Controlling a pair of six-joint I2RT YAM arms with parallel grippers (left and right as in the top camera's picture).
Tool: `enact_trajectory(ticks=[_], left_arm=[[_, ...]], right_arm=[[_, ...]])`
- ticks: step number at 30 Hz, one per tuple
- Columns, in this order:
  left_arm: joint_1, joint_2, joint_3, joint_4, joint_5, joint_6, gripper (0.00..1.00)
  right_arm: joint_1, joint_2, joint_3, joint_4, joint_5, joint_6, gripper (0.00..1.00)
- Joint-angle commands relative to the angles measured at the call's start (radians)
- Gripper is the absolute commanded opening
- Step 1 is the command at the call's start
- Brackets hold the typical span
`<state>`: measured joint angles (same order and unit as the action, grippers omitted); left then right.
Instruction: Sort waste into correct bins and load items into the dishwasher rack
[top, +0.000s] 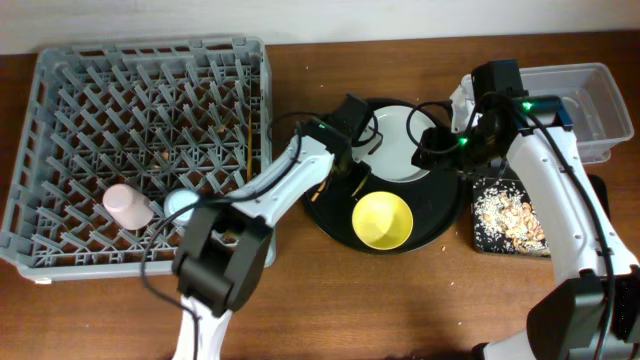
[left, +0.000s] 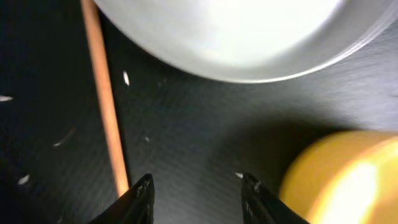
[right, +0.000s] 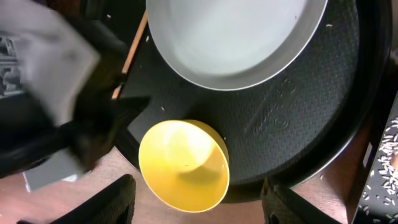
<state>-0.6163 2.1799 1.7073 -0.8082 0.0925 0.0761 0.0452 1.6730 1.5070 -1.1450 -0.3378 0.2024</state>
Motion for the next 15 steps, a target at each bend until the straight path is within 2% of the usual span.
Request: enact_trajectory(ticks=[1,3,4,7,10,12,13,14,15], left_arm=[[0.004,0.081,-0.005,0.047,-0.070,0.031,0.44],[0.004,0.088,0.003,0.028,-0.099,0.030,0.39],[0.003,0.086,0.053,-0.037,-0.096,0.024,0.36],[0.006,0.085,0.188,-0.166,-0.098,0.024,0.36],[0.017,0.121,0.189,-0.124,-0.198,0.035,0.37],[0.023,0.203,0.189,-0.082,-0.222,0.053,0.37],[0.024,0.231,0.189,-0.075,-0.222,0.058,0.34],[0.026,0.245,0.189,-0.079,-0.220,0.057,0.26],[0.026,0.242,0.196,-0.103,-0.171,0.056,0.14]], right_arm=[[-0.001,-0.004,0.008,0.000,0.009,-0.007,0.66],[-0.001,-0.004,0.008,0.000,0.009,-0.008,0.66],[-0.001,-0.004,0.008,0.000,0.009,-0.007,0.66],[-0.001,-0.004,0.008,0.000,0.009,-0.007,0.67],[-0.001,-0.004,0.008,0.000,0.010,-0.008,0.67],[-0.001,-0.004,0.008,0.000,0.010,-0.008,0.67],[-0.001,-0.004,0.008,0.000,0.010,-0.008,0.67],[-0.001,-0.004,0.008,0.000,0.010,-0.008,0.67],[-0.001,-0.004,0.008,0.000,0.010,-0.008,0.67]])
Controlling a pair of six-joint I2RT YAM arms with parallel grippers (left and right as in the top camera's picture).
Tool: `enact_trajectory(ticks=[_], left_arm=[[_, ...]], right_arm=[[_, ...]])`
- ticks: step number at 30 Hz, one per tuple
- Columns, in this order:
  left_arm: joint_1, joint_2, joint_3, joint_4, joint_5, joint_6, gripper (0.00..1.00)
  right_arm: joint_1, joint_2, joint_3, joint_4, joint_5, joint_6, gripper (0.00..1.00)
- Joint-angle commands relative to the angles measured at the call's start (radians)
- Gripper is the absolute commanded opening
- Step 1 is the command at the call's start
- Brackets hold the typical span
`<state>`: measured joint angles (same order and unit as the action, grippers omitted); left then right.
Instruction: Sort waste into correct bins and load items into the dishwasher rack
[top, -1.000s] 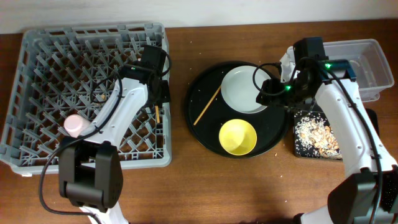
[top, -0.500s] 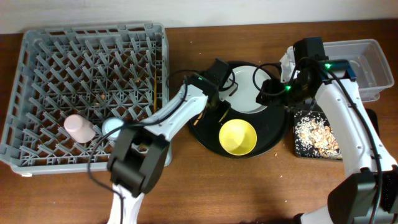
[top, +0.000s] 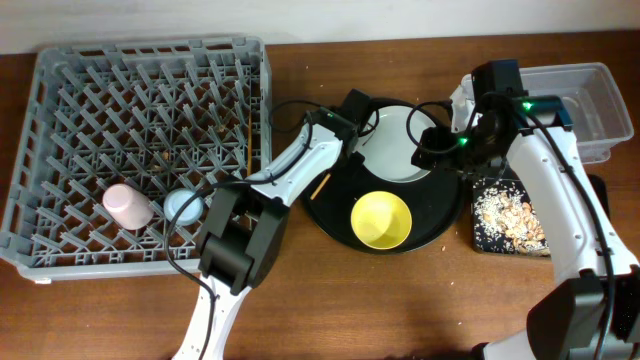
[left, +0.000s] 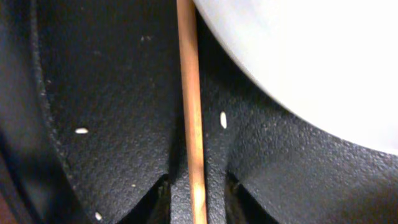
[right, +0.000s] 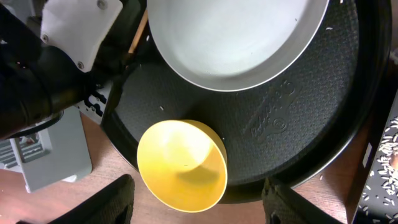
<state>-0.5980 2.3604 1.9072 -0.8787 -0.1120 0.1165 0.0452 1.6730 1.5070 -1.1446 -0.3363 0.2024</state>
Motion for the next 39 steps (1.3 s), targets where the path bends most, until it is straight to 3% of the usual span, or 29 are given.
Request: enact_trajectory(ticks=[1,3,5,8,9,11,13,15,18,20,23,24,27,30,31,34,36,39], left_arm=[[0.008,0.061,0.012,-0.060,0.067,0.014,0.06],[0.014,0.061,0.113,-0.190,0.067,-0.072,0.00],[0.060,0.061,0.335,-0.413,0.068,-0.198,0.00],[0.146,0.061,0.769,-0.748,0.061,-0.258,0.00],[0.190,0.061,0.889,-0.810,0.070,-0.284,0.00],[0.290,0.022,0.904,-0.809,0.072,-0.333,0.00],[0.335,0.012,0.836,-0.810,0.071,-0.332,0.00],[0.360,-0.077,0.640,-0.810,0.055,-0.332,0.00],[0.383,-0.389,0.264,-0.786,0.045,-0.367,0.00],[0.365,-0.501,0.030,-0.578,0.045,-0.425,0.00],[0.362,-0.502,-0.288,-0.166,0.095,-0.441,0.00],[0.362,-0.502,-0.335,-0.108,0.093,-0.441,0.00],[0.347,-0.490,-0.385,-0.025,0.093,-0.391,0.02],[0.326,-0.513,-0.338,-0.070,0.095,-0.370,0.34],[0.322,-0.558,-0.246,-0.137,0.130,-0.369,0.37],[0.271,-0.611,-0.209,-0.160,0.291,-0.330,0.40],[0.155,-0.580,-0.279,-0.150,0.420,-0.293,0.46],[0.032,-0.445,-0.384,-0.029,0.478,-0.295,0.47]], right_arm=[[-0.001,-0.004,0.008,0.000,0.008,-0.008,0.67],[-0.001,-0.004,0.008,0.000,0.008,-0.008,0.67],[-0.001,-0.004,0.008,0.000,0.008,-0.007,0.67],[-0.001,-0.004,0.008,0.000,0.008,-0.007,0.67],[-0.001,-0.004,0.008,0.000,0.008,-0.007,0.67],[-0.001,-0.004,0.008,-0.007,0.008,-0.008,0.67],[-0.001,-0.004,0.008,-0.019,0.007,-0.007,0.67],[-0.001,-0.004,0.008,-0.019,0.008,-0.008,0.67],[-0.001,-0.004,0.008,-0.021,0.008,-0.008,0.67],[-0.001,-0.004,0.008,-0.022,0.008,-0.008,0.68],[-0.001,-0.004,0.008,-0.019,0.008,-0.008,0.68],[-0.001,-0.004,0.008,-0.018,0.008,-0.008,0.68],[-0.001,-0.004,0.008,-0.015,0.008,-0.007,0.69],[-0.001,-0.004,0.008,-0.011,0.008,-0.007,0.69],[-0.001,-0.004,0.008,-0.012,0.008,-0.008,0.69],[-0.001,-0.004,0.008,-0.012,0.008,-0.008,0.69],[-0.001,-0.004,0.008,-0.011,0.008,-0.008,0.78],[-0.025,-0.010,0.008,0.000,0.099,0.032,0.81]])
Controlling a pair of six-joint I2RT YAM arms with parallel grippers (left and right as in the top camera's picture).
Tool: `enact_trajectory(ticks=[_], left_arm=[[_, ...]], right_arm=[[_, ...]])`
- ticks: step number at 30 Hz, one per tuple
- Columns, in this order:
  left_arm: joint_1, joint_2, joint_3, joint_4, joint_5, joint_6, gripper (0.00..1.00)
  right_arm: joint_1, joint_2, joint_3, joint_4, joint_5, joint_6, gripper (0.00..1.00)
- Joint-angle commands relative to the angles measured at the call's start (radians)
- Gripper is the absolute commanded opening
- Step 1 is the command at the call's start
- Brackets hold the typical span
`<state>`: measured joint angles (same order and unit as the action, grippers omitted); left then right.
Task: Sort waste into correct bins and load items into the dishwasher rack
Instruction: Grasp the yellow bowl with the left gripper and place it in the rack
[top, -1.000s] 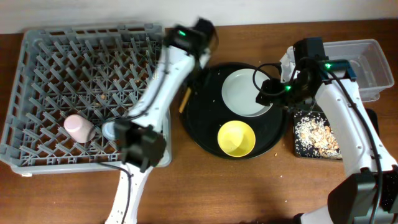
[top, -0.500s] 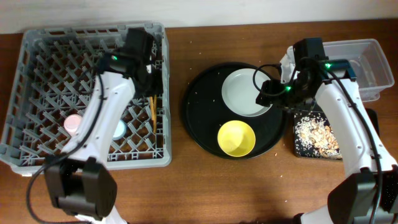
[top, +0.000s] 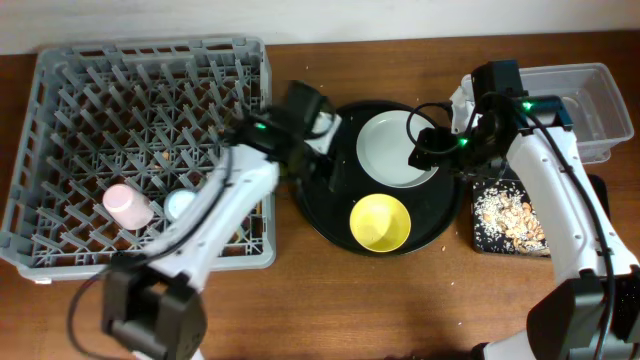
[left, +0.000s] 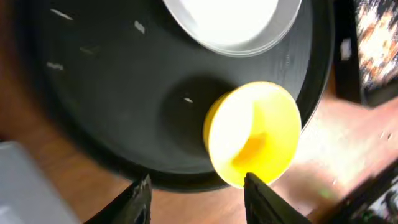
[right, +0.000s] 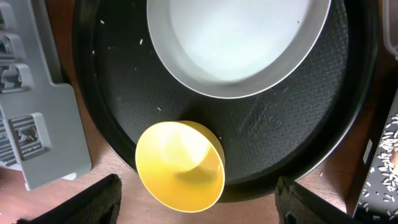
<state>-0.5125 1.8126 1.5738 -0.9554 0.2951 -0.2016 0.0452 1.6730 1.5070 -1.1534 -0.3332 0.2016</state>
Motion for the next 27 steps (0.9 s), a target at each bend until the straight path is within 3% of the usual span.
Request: enact_trajectory(ticks=[1,4,5,6,8,11,13,15,17,19,20,24,27], left_arm=[[-0.073,0.143,-0.050,0.058,0.087,0.024,0.47],[-0.113,0.262,-0.050,0.061,0.085,0.023,0.47],[-0.127,0.291,-0.050,0.063,0.085,0.023,0.46],[-0.135,0.306,-0.050,0.067,0.083,0.024,0.41],[-0.137,0.314,-0.048,0.086,0.048,0.024,0.00],[-0.085,0.271,0.055,-0.005,-0.015,0.023,0.00],[0.031,0.159,0.151,-0.122,-0.048,0.023,0.00],[0.154,0.037,0.215,-0.220,-0.224,0.023,0.00],[0.303,-0.099,0.220,-0.305,-0.693,-0.035,0.00],[0.399,-0.104,0.201,-0.342,-0.941,-0.146,0.00],[0.447,-0.092,0.127,-0.267,-1.072,-0.155,0.00],[0.460,0.028,0.074,-0.211,-1.423,-0.258,0.00],[0.462,0.180,0.074,-0.162,-1.511,-0.258,0.00]], right_arm=[[-0.071,-0.027,0.008,0.008,0.072,0.052,0.81],[-0.263,-0.123,0.008,-0.029,0.050,0.095,0.84],[-0.311,-0.128,0.008,-0.072,0.050,0.095,0.88],[-0.330,-0.127,0.008,-0.092,0.050,0.095,0.99],[-0.339,-0.127,0.008,-0.100,0.050,0.095,0.98],[-0.339,-0.127,0.008,-0.099,0.050,0.095,0.98],[-0.339,-0.127,0.008,-0.099,0.050,0.095,0.99],[-0.339,-0.127,0.008,-0.099,0.050,0.095,0.98],[-0.339,-0.127,0.008,-0.099,0.050,0.095,0.98],[-0.339,-0.127,0.008,-0.099,0.050,0.095,0.98],[-0.339,-0.127,0.008,-0.099,0.050,0.095,0.98],[-0.339,-0.127,0.008,-0.099,0.050,0.095,0.98],[-0.339,-0.127,0.008,-0.099,0.050,0.095,0.98]])
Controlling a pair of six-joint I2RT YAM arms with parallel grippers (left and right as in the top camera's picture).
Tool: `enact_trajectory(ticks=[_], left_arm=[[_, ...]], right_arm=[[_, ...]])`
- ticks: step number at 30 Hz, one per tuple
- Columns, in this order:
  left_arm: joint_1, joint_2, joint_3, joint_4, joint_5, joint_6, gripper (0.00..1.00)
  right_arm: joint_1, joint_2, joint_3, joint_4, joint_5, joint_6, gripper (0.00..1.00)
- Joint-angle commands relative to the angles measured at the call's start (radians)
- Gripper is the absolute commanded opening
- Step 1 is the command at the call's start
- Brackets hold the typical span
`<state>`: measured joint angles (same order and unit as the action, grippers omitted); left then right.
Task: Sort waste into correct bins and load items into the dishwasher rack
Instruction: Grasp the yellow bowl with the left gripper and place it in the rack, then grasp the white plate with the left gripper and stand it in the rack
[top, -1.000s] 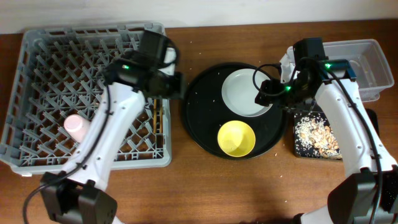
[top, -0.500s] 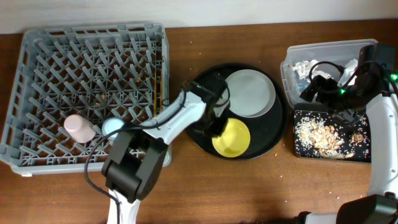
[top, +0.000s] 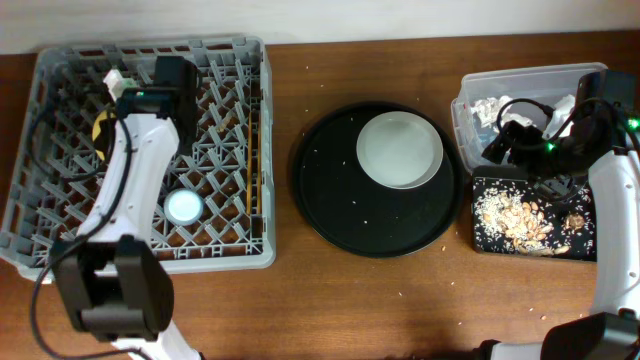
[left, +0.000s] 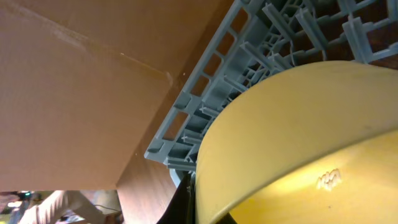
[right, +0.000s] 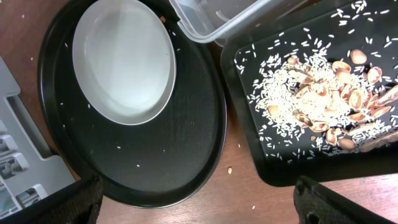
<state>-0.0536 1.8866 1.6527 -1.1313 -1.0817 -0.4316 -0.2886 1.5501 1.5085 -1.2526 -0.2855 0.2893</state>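
Observation:
A yellow bowl (left: 298, 143) fills the left wrist view, and my left gripper (left: 198, 208) is shut on its rim. From overhead the bowl (top: 100, 129) shows beside the left gripper (top: 116, 112), over the far left part of the grey dish rack (top: 225, 60). In the rack are a light blue cup (top: 183, 207) and a chopstick (top: 250, 172). A white plate (right: 123, 59) lies on the round black tray (right: 186, 155). My right gripper (right: 208, 205) is open, empty, above the gap between that tray and the rectangular black tray (right: 323, 162) of rice and shells.
A clear plastic bin (top: 590, 80) holding white scraps stands at the back right, its corner (right: 230, 15) reaching over the rectangular tray. Loose grains lie on the wooden table (top: 400, 310). The left arm crosses the rack's left half and hides part of it.
The yellow bowl is gone from the round tray and is in my left gripper over the rack's far left. My right gripper has shifted right, from over the round tray toward the rectangular tray.
At first my left gripper stood open on the round tray beside a chopstick, then straddled it. Later the chopstick was gone from the tray and the open gripper hung above the yellow bowl. Now the bowl is held over the rack, and only the plate is on the tray.

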Motion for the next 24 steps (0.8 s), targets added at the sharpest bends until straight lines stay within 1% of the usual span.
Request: enact_trajectory(ticks=[1,2,3,7,8,9,10,11,13,14,15,16,17,18,20,21,22,23,24], left_arm=[[0.002,0.147,-0.005,0.017,-0.150,-0.028,0.00],[0.002,0.206,-0.005,0.024,-0.159,-0.028,0.00],[0.002,0.223,-0.005,0.021,-0.180,-0.028,0.00],[0.000,0.229,-0.005,-0.007,-0.188,-0.028,0.00],[-0.005,0.229,-0.005,-0.010,-0.141,-0.028,0.00],[-0.011,0.229,-0.005,-0.010,-0.055,-0.028,0.00],[-0.026,0.229,-0.005,-0.011,0.092,-0.028,0.03],[-0.039,0.229,-0.005,-0.018,0.192,-0.028,0.05],[-0.051,0.229,-0.005,-0.044,0.255,-0.028,0.05],[-0.060,0.229,-0.005,-0.072,0.328,-0.028,0.05],[-0.063,0.228,0.006,-0.113,0.391,-0.028,0.09],[-0.063,0.228,0.043,-0.169,0.473,-0.028,0.16],[-0.063,0.224,0.103,-0.228,0.566,-0.027,0.25],[-0.063,0.219,0.195,-0.296,0.702,-0.026,0.29],[-0.070,0.219,0.364,-0.369,0.955,0.053,0.36],[-0.098,0.219,0.454,-0.354,1.154,0.150,0.40],[-0.136,0.219,0.475,-0.266,1.259,0.229,0.49],[-0.181,0.227,0.474,-0.173,1.312,0.298,0.59],[-0.242,0.253,0.474,-0.080,1.346,0.321,0.71]], right_arm=[[-0.005,-0.005,0.006,0.000,0.003,0.007,0.98],[-0.005,-0.005,0.006,0.000,0.003,0.007,0.98],[-0.005,-0.005,0.006,0.000,0.003,0.007,0.98],[-0.005,-0.005,0.006,0.000,0.003,0.007,0.99],[-0.005,-0.005,0.006,0.000,0.003,0.007,0.98],[-0.005,-0.005,0.006,0.000,0.003,0.007,0.99],[-0.005,-0.005,0.006,0.000,0.003,0.007,0.99],[-0.005,-0.005,0.006,0.000,0.003,0.007,0.99],[-0.005,-0.005,0.006,0.000,0.003,0.007,0.98],[-0.005,-0.005,0.006,0.000,0.003,0.007,0.98],[-0.005,-0.005,0.006,0.000,0.003,0.007,0.98],[-0.005,-0.005,0.006,0.000,0.003,0.007,0.98],[-0.005,-0.005,0.006,0.000,0.003,0.007,0.98],[-0.005,-0.005,0.006,0.000,0.003,0.007,0.98],[-0.005,-0.005,0.006,0.000,0.003,0.007,0.99],[-0.005,-0.005,0.006,0.000,0.003,0.007,0.98],[-0.005,-0.005,0.006,0.000,0.003,0.007,0.98],[-0.005,-0.005,0.006,0.000,0.003,0.007,0.98],[-0.005,-0.005,0.006,0.000,0.003,0.007,0.98]])
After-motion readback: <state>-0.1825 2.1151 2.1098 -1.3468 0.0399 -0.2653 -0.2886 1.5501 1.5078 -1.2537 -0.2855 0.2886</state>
